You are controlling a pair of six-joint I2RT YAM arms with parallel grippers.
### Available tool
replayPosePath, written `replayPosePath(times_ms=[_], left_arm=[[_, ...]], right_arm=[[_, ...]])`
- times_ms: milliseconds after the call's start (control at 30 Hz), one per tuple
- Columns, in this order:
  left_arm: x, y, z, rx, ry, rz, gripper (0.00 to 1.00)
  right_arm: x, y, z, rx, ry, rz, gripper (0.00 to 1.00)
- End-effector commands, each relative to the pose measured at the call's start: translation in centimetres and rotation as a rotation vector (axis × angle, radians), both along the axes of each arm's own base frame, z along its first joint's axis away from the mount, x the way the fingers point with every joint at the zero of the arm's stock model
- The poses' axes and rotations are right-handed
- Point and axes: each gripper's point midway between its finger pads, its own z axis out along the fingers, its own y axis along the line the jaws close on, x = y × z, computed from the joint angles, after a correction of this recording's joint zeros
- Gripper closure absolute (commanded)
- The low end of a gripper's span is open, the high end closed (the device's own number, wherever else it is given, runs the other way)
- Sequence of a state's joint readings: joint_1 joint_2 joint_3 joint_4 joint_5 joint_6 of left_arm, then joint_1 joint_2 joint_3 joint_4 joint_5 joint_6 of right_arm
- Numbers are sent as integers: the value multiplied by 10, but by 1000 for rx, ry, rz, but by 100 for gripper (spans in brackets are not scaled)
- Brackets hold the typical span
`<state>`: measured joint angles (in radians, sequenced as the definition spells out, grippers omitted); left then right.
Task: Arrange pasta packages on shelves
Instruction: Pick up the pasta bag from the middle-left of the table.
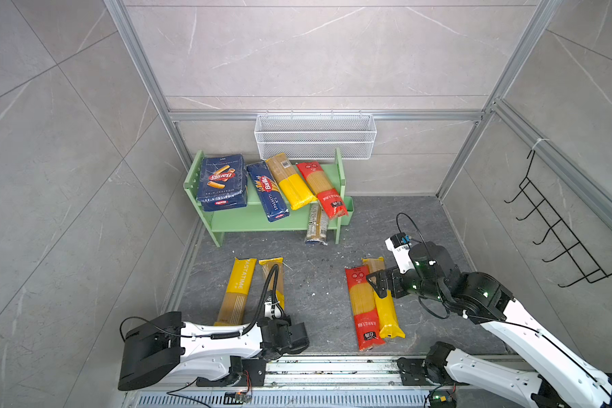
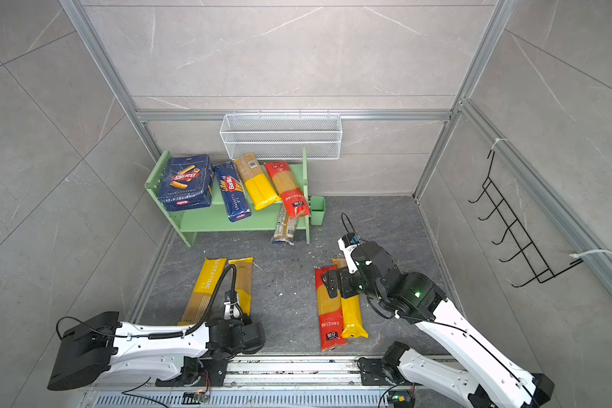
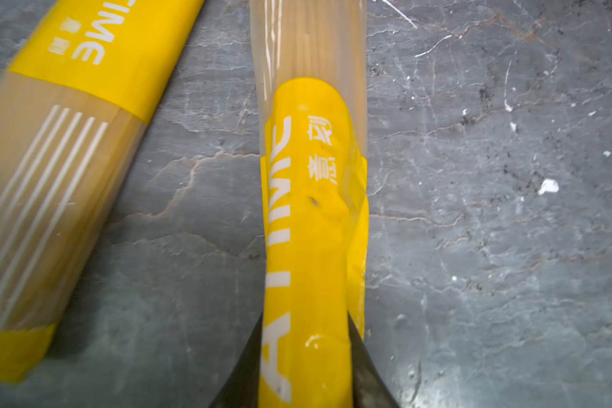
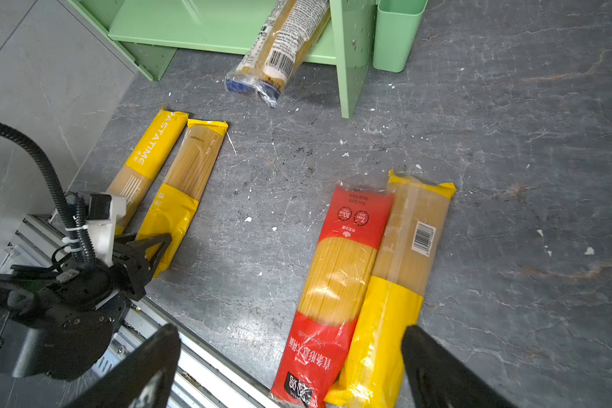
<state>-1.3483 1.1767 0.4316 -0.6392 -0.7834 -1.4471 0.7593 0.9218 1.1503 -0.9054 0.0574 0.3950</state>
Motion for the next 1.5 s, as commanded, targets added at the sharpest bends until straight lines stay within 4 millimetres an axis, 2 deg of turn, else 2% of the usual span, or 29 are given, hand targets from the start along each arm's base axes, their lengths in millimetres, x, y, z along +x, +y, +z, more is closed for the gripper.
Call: replayPosePath(times_ms=[0, 200, 367, 767, 1033, 1467], left_arm=[[1, 18, 19, 63, -73, 36, 100], [6, 9, 44, 46, -237, -16, 100], [4, 0, 64, 58, -307, -45, 100], [-14, -4, 107, 45, -403, -89, 100], [-21, -16, 143, 96, -482, -87, 100], [-15, -3, 179, 17, -542, -86, 100]], right_arm=[[3, 2, 15, 7, -52, 15, 0], [3, 0, 19, 4, -69, 12, 0], [4, -1, 20, -4, -76, 11, 0], [8, 3, 29, -3, -101, 30, 0], [8, 6, 30, 1, -110, 49, 0], [8, 6, 39, -4, -136, 69, 0]])
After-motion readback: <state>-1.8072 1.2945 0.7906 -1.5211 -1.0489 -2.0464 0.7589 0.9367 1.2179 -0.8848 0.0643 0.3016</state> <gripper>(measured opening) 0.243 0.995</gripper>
